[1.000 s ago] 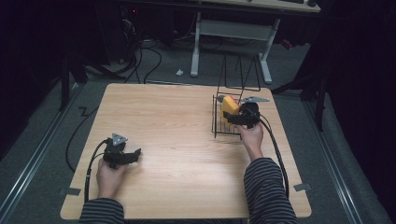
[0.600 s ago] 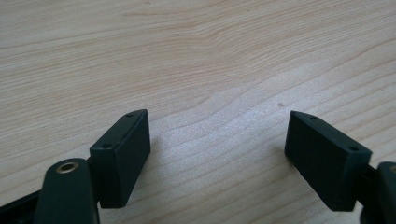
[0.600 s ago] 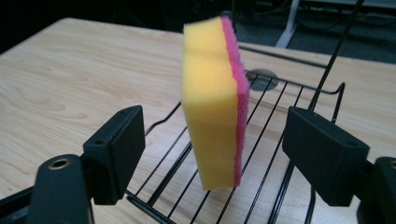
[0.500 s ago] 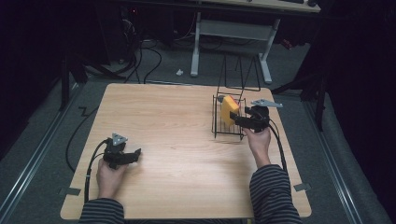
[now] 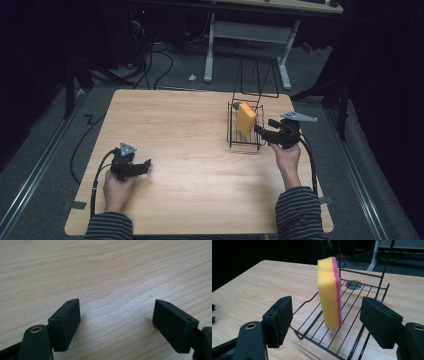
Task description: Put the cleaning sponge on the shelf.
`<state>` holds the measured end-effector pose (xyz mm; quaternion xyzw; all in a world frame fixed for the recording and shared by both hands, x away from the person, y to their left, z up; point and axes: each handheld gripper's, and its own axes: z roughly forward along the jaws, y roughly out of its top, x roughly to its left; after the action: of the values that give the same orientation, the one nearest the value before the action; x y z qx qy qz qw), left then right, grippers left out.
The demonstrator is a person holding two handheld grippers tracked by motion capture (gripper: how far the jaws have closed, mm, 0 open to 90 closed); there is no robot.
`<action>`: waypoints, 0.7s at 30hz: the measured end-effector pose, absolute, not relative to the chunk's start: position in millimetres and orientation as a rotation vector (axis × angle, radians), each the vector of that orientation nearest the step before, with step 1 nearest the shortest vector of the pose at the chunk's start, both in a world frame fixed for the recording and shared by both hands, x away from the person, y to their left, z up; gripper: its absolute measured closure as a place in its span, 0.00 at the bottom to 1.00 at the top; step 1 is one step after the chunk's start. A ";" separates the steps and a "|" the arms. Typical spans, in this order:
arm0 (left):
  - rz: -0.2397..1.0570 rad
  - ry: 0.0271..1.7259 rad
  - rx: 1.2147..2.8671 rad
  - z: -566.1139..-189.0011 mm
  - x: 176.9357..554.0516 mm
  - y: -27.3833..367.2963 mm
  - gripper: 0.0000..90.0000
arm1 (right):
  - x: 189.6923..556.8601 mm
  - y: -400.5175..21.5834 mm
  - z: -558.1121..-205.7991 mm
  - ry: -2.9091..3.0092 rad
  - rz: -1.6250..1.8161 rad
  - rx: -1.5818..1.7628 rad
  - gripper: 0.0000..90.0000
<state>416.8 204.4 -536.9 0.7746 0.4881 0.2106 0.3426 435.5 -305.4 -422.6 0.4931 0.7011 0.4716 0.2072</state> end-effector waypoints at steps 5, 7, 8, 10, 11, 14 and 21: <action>0.547 1.269 2.013 -536.9 416.7 204.3 0.25 | 426.6 -305.2 -415.7 1.944 1.318 1.350 0.31; 0.548 1.269 2.013 -536.9 416.7 204.3 0.25 | 423.5 -305.9 -413.3 1.937 1.331 1.347 0.31; 0.547 1.269 2.013 -536.9 416.7 204.3 0.25 | 421.3 -306.1 -412.0 1.930 1.340 1.347 0.31; 0.547 1.269 2.013 -536.9 416.7 204.3 0.25 | 418.8 -306.0 -410.5 1.935 1.321 1.357 0.33; 0.547 1.269 2.013 -536.9 416.7 204.4 0.25 | 417.0 -305.7 -410.0 1.937 1.315 1.354 0.33; 0.547 1.269 2.013 -536.9 416.6 204.4 0.25 | 410.0 -305.7 -407.8 1.920 1.316 1.336 0.36; 0.547 1.269 2.013 -536.9 416.6 204.4 0.25 | 395.2 -313.9 -406.5 1.868 1.374 1.324 0.37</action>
<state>416.6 204.4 -536.9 0.7744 0.4883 0.2104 0.3428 395.2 -313.9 -406.5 0.4822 0.6801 0.5004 0.2335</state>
